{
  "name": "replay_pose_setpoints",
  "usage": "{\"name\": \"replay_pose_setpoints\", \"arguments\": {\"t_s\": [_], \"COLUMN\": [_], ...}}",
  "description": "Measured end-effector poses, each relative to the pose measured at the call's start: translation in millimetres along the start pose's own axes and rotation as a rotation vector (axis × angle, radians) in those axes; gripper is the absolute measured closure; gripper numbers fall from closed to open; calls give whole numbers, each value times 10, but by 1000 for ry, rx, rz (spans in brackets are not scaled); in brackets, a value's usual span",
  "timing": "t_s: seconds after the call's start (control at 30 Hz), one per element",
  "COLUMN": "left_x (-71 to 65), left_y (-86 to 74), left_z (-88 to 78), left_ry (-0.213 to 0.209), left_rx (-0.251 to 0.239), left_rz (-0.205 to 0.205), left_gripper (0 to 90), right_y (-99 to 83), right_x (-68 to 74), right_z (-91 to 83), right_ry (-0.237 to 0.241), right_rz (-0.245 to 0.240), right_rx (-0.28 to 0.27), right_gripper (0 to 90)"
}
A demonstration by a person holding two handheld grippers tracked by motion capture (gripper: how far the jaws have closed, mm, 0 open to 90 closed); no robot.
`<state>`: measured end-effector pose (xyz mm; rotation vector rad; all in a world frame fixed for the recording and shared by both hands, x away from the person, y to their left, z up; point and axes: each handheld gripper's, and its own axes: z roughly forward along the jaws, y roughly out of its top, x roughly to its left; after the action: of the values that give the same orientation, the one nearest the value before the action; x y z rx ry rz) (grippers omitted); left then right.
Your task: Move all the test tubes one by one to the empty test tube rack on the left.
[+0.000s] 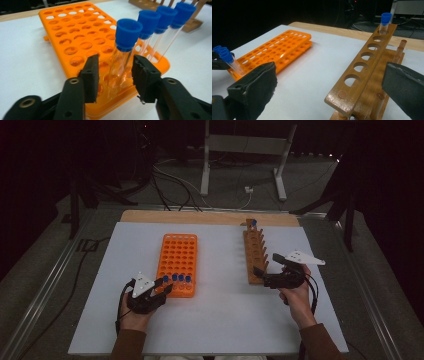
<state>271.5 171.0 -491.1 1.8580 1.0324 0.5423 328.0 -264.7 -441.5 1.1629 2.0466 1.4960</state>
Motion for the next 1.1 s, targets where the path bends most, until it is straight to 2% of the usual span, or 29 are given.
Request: {"name": "replay_pose_setpoints", "arguments": {"t_s": [0.13, 0.23, 0.37, 0.47, 0.6, 0.8, 1.1], "left_x": [21, 32, 38, 50, 72, 97, 129], "left_y": [11, 30, 60, 74, 103, 119, 125], "left_z": [-38, -62, -85, -96, -127, -150, -196], "left_ry": [-31, -51, -40, -26, -23, -24, 2], "left_rx": [-31, -62, -93, -108, -133, -140, -164], "left_rz": [1, -12, -24, -48, -70, -92, -111], "left_gripper": [502, 421, 273, 196, 161, 20, 8], "right_y": [2, 6, 14, 31, 80, 176, 406], "right_x": [0, 1, 10, 22, 42, 31, -51], "right_z": [-6, -11, -15, -18, -19, -6, 93], "right_ry": [1, 2, 1, 2, 0, -4, -47], "right_rz": [0, 2, 1, 1, -5, -2, -10], "right_rx": [-3, -8, -10, -14, -20, -37, -37], "right_gripper": [4, 3, 3, 3, 3, 3, 3]}}
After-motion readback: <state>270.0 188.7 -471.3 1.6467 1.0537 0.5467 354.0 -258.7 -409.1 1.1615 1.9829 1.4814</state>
